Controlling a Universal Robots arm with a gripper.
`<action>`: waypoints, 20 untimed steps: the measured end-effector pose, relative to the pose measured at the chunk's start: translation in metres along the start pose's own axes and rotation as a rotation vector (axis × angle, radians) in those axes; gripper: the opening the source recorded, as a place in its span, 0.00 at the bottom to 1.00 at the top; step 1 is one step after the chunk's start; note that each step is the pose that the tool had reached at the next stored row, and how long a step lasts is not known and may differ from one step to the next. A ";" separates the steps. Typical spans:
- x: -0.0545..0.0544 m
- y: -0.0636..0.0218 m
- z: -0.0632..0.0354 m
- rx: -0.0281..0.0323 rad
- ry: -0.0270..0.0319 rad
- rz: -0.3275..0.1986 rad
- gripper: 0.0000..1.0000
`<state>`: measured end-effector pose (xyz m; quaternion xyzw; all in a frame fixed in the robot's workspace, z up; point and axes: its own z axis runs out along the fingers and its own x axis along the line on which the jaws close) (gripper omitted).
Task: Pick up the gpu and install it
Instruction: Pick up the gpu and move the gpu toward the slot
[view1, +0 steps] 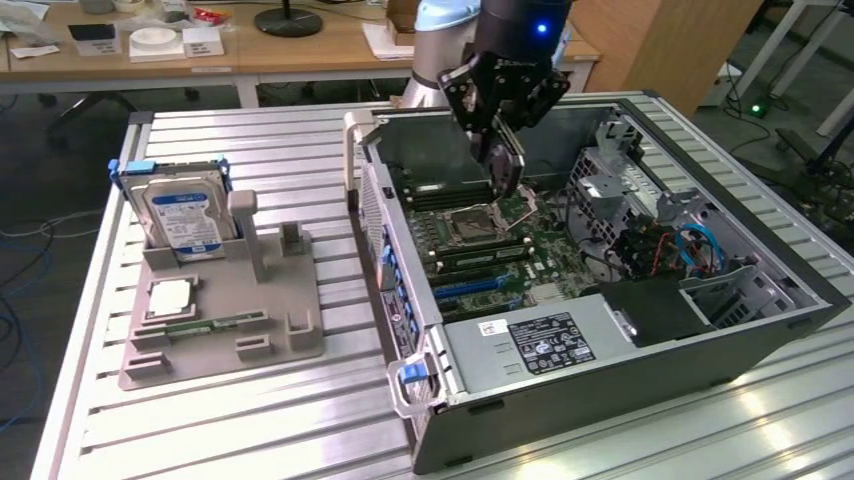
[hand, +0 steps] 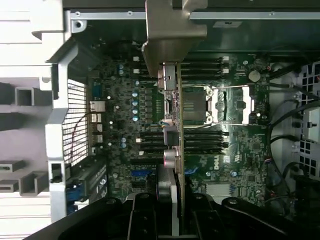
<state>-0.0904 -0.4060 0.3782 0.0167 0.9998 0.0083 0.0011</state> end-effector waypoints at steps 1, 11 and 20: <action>-0.004 0.0001 0.0001 0.0000 0.0000 0.000 0.29; -0.043 0.0014 0.0015 0.0000 0.0001 0.000 0.29; -0.045 0.0015 0.0017 0.0000 -0.0001 0.000 0.29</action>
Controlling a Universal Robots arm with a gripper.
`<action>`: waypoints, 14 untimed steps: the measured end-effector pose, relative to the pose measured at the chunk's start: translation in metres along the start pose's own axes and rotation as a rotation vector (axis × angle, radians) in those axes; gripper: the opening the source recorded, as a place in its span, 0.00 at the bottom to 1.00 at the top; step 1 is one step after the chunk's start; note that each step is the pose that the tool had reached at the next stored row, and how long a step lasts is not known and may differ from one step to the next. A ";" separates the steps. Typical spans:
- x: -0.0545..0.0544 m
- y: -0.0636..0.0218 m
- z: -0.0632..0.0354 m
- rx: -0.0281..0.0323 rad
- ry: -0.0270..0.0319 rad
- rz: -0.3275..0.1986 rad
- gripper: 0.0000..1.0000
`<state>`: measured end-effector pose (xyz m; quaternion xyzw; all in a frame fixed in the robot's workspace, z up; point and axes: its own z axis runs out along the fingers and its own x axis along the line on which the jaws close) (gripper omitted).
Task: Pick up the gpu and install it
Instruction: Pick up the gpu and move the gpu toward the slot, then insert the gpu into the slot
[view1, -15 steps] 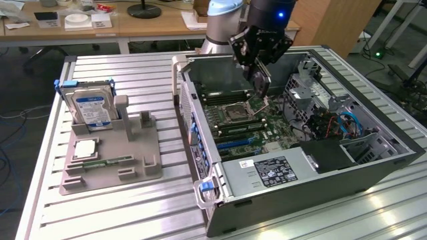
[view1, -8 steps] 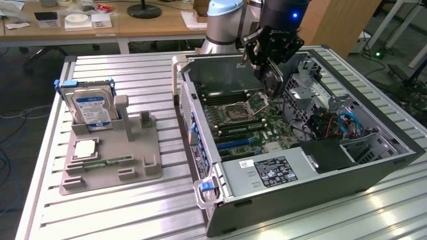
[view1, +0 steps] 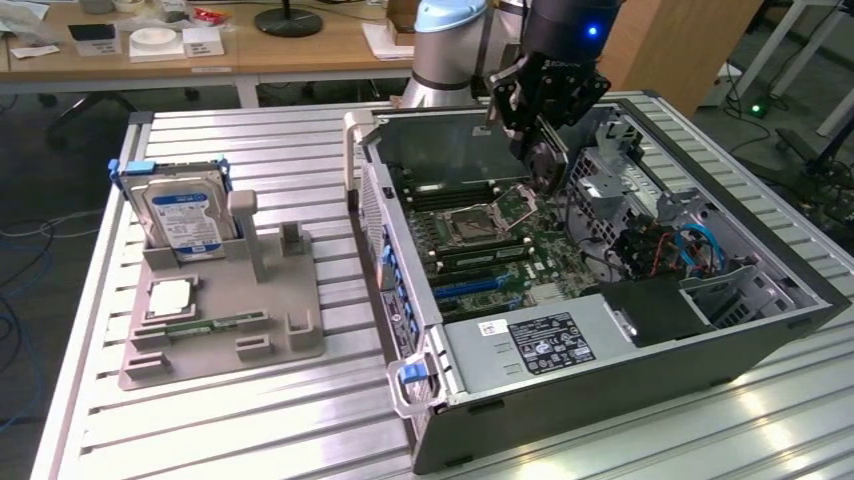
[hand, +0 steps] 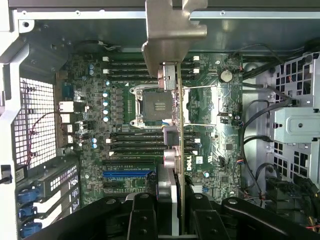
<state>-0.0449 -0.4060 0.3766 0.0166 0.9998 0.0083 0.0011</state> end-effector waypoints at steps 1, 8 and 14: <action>0.000 0.0000 0.0000 0.0000 0.0000 0.000 0.29; 0.000 0.0000 0.0000 0.0000 0.0000 0.000 0.29; 0.000 0.0000 0.0000 -0.0007 0.0004 -0.022 0.29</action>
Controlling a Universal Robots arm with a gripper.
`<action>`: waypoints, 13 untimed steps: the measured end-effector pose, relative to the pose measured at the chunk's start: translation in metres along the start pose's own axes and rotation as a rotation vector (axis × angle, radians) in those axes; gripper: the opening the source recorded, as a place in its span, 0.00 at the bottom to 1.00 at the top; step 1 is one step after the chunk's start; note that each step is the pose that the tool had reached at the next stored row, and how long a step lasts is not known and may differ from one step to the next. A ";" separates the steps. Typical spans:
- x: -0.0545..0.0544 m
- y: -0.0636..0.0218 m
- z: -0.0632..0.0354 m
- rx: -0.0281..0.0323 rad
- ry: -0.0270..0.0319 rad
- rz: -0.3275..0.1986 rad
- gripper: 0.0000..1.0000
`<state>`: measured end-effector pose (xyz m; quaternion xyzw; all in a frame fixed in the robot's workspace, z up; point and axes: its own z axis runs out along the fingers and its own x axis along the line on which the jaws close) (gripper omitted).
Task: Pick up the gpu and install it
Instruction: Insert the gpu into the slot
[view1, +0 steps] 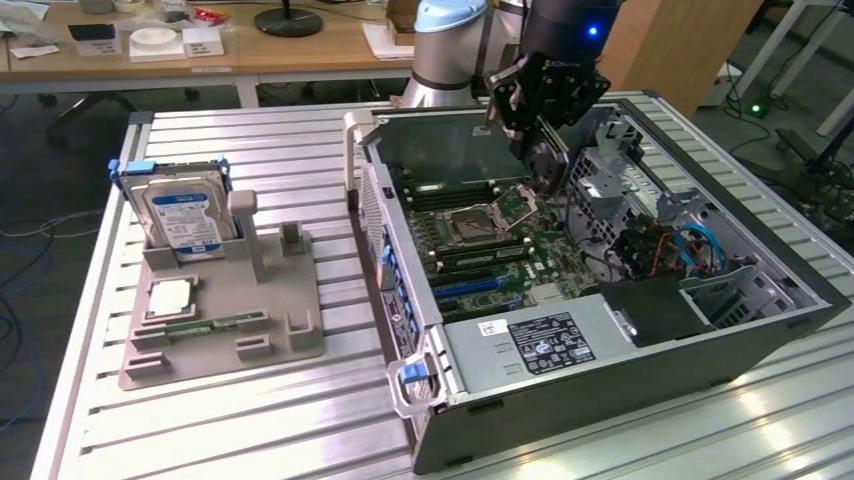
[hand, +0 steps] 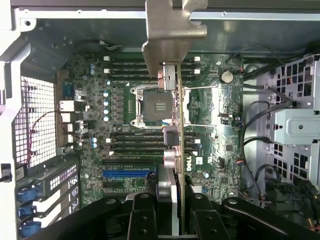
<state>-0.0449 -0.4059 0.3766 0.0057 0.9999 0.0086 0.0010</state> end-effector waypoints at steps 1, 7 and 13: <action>0.000 0.0000 0.0000 0.0000 0.0002 -0.011 0.29; 0.000 0.0000 -0.0001 0.0000 0.0014 -0.078 0.29; 0.000 -0.0001 0.0000 -0.0007 0.0023 -0.136 0.29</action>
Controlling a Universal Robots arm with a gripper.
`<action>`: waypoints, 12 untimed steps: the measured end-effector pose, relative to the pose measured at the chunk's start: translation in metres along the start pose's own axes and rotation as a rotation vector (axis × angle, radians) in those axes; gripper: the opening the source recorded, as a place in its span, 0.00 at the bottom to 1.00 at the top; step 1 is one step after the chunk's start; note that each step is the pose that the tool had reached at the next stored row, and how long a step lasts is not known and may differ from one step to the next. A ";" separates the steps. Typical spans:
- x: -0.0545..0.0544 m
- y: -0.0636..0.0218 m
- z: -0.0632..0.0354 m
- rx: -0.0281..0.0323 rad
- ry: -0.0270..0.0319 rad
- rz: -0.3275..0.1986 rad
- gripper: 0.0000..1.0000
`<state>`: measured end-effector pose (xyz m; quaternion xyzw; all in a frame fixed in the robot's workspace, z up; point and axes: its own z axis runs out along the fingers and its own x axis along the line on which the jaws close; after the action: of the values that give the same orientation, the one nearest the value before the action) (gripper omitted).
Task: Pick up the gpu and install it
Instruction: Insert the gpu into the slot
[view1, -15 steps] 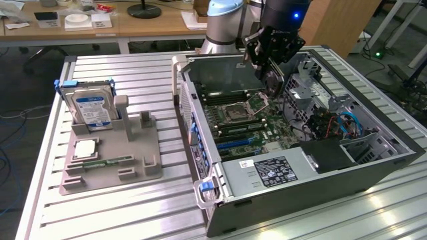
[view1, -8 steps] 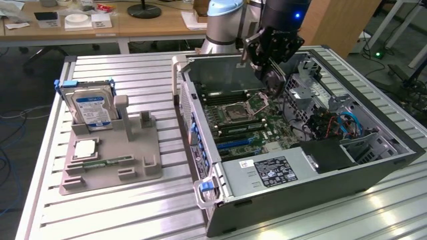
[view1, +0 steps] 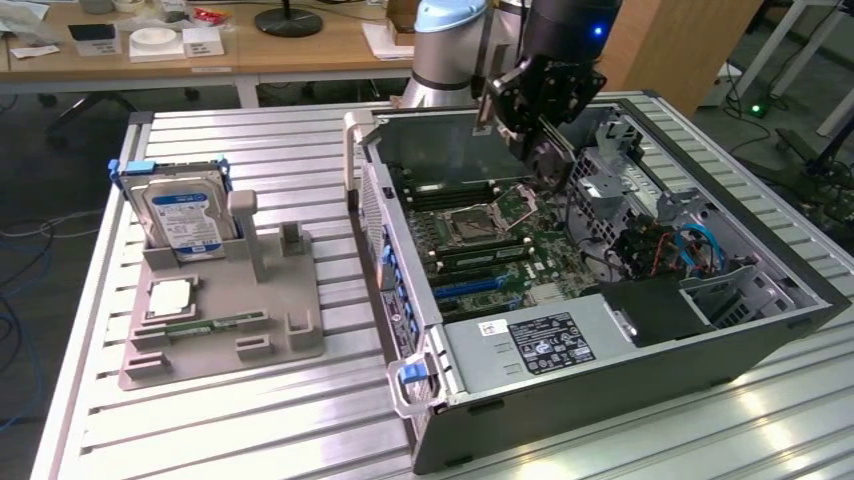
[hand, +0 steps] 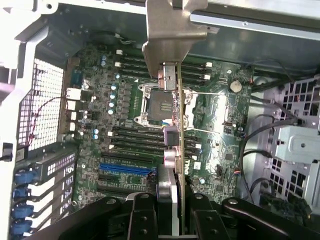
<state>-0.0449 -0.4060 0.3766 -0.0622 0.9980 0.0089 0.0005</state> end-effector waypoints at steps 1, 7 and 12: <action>0.000 0.0000 0.0000 0.0001 0.0003 -0.014 0.29; 0.001 -0.0003 0.0000 0.0000 0.0012 -0.073 0.29; 0.001 -0.0004 -0.0001 -0.0001 0.0022 -0.126 0.29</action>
<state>-0.0461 -0.4065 0.3766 -0.1246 0.9922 0.0088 0.0000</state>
